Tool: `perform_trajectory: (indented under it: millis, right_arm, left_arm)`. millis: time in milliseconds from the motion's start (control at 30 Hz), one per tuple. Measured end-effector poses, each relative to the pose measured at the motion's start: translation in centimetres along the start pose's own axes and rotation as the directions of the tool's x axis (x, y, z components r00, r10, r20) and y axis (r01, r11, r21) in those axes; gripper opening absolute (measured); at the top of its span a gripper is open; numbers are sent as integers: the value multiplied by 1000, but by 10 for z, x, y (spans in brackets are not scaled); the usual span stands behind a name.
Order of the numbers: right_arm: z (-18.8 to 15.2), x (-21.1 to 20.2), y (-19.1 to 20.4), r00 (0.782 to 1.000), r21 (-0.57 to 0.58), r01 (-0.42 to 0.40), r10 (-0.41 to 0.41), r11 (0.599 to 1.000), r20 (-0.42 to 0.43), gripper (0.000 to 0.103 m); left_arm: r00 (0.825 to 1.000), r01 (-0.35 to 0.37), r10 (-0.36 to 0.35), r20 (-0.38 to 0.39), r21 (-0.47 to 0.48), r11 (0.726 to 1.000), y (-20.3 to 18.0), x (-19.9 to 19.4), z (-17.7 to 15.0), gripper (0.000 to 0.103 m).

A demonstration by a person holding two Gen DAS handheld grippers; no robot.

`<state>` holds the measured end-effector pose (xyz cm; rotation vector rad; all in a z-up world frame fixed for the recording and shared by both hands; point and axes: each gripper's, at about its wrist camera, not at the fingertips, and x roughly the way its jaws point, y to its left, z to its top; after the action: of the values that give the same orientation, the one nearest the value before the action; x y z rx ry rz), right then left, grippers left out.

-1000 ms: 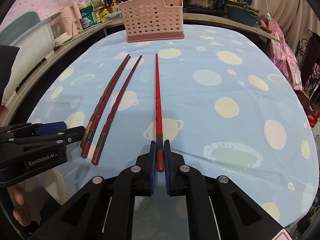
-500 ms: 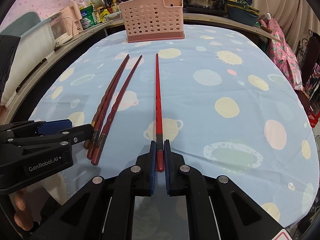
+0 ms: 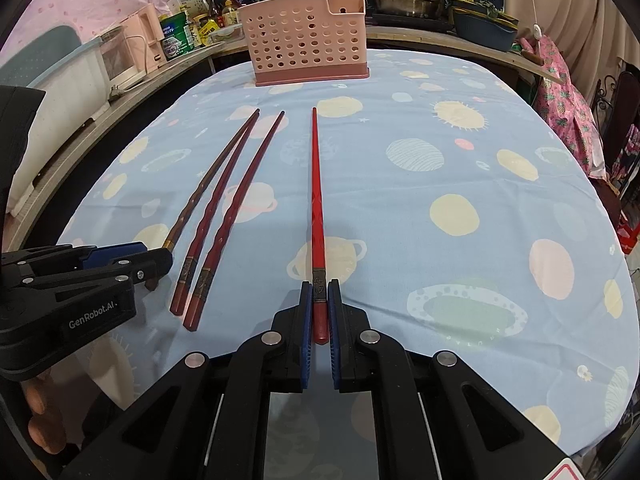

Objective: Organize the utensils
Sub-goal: 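Close the right tool on a red chopstick while the left tool closes on a dark red chopstick, then lift both chopsticks and lower them into the pink basket with both tools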

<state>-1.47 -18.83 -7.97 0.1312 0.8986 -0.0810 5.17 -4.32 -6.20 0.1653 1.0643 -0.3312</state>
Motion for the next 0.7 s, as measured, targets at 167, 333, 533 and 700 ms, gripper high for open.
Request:
perform_trajectory:
  millis: [167,333,533,700]
  right_arm:
    - [1,-3,0,1000,-5,-14,14,1000,1,7]
    - [7,-18,0,999,-6,-26,26,1000,31,7]
    - [32,-49,-7,993,25,-50,47,998,107,7]
    - [65,-78,-15,979,51,-68,56,996,195,7]
  left_arm:
    - [1000,17,-17,-10,-14,1000,4,0,0,7]
    - [1000,20,-20,0,-22,1000,7,-9,3,7]
    - [998,46,-43,54,-60,997,17,-38,17,7]
    - [988,86,-71,137,-107,991,32,-75,43,7]
